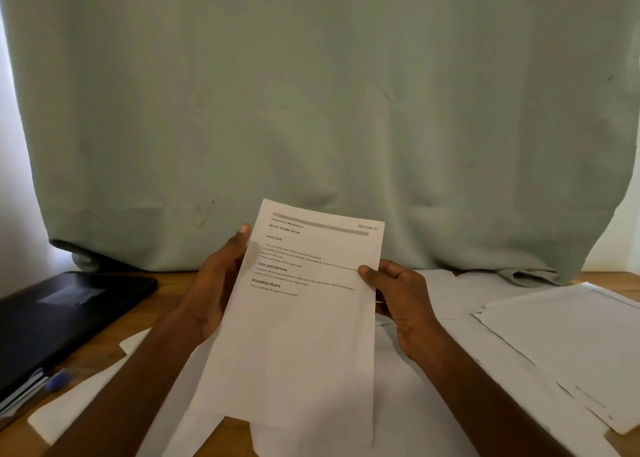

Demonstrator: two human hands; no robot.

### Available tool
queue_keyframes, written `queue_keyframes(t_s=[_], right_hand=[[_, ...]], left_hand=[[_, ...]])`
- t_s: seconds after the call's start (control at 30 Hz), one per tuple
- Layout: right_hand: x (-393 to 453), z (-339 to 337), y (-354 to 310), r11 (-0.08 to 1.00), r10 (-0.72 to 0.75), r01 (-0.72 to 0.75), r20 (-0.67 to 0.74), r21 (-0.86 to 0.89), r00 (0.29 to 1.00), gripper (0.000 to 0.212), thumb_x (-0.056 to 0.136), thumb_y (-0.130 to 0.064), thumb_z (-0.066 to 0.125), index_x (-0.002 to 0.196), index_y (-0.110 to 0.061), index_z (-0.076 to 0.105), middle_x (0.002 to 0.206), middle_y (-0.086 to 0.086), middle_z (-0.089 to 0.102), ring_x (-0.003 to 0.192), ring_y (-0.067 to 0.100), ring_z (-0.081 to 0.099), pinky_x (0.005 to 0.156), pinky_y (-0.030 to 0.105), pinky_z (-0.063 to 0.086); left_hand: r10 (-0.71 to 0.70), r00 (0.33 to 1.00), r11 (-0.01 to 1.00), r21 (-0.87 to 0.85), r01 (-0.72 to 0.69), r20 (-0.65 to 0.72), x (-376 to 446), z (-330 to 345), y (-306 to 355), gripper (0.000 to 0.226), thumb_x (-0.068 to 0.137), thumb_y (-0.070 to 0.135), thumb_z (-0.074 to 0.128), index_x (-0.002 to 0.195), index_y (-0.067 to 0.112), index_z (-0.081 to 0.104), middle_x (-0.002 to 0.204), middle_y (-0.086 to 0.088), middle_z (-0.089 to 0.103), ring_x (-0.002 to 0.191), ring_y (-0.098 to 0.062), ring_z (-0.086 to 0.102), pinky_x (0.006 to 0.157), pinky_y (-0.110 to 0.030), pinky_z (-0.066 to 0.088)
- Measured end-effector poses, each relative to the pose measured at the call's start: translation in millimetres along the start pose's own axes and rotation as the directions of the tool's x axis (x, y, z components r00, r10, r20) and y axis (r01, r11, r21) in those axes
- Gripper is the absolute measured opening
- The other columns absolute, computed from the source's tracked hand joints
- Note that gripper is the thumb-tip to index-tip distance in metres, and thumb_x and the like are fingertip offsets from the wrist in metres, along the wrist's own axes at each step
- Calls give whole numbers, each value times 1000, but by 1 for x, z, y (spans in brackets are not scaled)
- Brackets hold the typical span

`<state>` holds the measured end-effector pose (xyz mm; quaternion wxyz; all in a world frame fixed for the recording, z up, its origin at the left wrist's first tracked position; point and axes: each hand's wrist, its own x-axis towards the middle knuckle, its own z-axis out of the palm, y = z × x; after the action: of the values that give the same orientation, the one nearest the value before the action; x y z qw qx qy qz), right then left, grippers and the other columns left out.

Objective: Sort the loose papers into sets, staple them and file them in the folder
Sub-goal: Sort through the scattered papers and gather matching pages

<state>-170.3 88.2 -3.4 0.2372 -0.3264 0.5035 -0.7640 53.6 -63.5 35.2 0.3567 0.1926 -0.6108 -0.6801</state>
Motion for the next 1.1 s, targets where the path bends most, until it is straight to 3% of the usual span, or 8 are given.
queue_keyframes(t_s=[0.23, 0.37, 0.5, 0.63, 0.8, 0.97, 1.03, 1.1], right_hand=[[0, 3, 3, 997, 25, -27, -29, -79, 999, 13, 98, -24, 65, 102, -21, 77, 89, 0, 80, 75, 18, 76, 58, 27, 55], [0, 3, 11, 864, -123, 87, -40, -495, 992, 20, 95, -13, 58, 98, -21, 75, 82, -8, 78, 75, 13, 75, 69, 30, 59], [-13, 16, 27, 446, -263, 343, 245, -827, 933, 23, 97, -19, 58, 107, -33, 74, 106, -19, 75, 103, 7, 68, 96, 32, 51], [-24, 27, 44, 384, -153, 579, 569, -719, 808, 37, 104, -26, 55, 139, -36, 58, 145, -19, 55, 138, 4, 46, 117, 35, 33], [-27, 32, 51, 294, 88, 621, 668, -727, 739, 41, 108, -44, 44, 148, -38, 49, 157, -17, 44, 149, 3, 30, 123, 40, 20], [-26, 34, 47, 207, -36, 648, 657, -732, 753, 34, 105, -46, 49, 132, -33, 63, 139, -17, 60, 131, 7, 51, 114, 42, 35], [-28, 36, 50, 198, 25, 638, 655, -744, 755, 41, 106, -51, 43, 143, -38, 52, 153, -20, 46, 143, 4, 38, 120, 44, 24], [-29, 37, 53, 177, 127, 618, 640, -766, 758, 46, 106, -56, 36, 149, -40, 44, 159, -22, 37, 148, 2, 29, 123, 47, 14]], left_hand=[[133, 946, 978, 191, -78, -297, 11, -11, -11, 20, 90, 14, 76, 109, 7, 77, 102, -6, 80, 98, -26, 76, 78, -25, 60], [233, 793, 931, 364, -16, -562, 17, -55, -9, 29, 93, 11, 76, 118, -3, 72, 109, -15, 74, 99, -32, 70, 93, -38, 55], [330, 578, 855, 496, 153, -746, 9, -104, -2, 34, 93, 13, 66, 123, -3, 69, 121, -25, 70, 109, -45, 67, 95, -52, 56], [337, 432, 788, 502, 357, -837, 0, -115, 2, 35, 92, 14, 63, 125, 1, 63, 128, -27, 65, 114, -49, 63, 89, -51, 54], [377, 467, 671, 584, 457, -799, -5, -108, 2, 56, 92, 11, 67, 140, 0, 41, 141, -30, 52, 128, -52, 52, 103, -58, 47], [484, 551, 367, 729, 577, -680, -5, -93, -4, 74, 84, 12, 73, 145, -1, 34, 146, -33, 37, 132, -52, 38, 107, -59, 37], [488, 685, 288, 841, 458, -541, 0, -81, -7, 55, 85, 12, 72, 135, 1, 50, 138, -29, 48, 128, -49, 45, 103, -53, 41], [383, 863, 341, 919, 198, -328, 5, -62, -11, 39, 90, 18, 74, 126, 5, 65, 129, -19, 63, 122, -36, 57, 100, -40, 46]])
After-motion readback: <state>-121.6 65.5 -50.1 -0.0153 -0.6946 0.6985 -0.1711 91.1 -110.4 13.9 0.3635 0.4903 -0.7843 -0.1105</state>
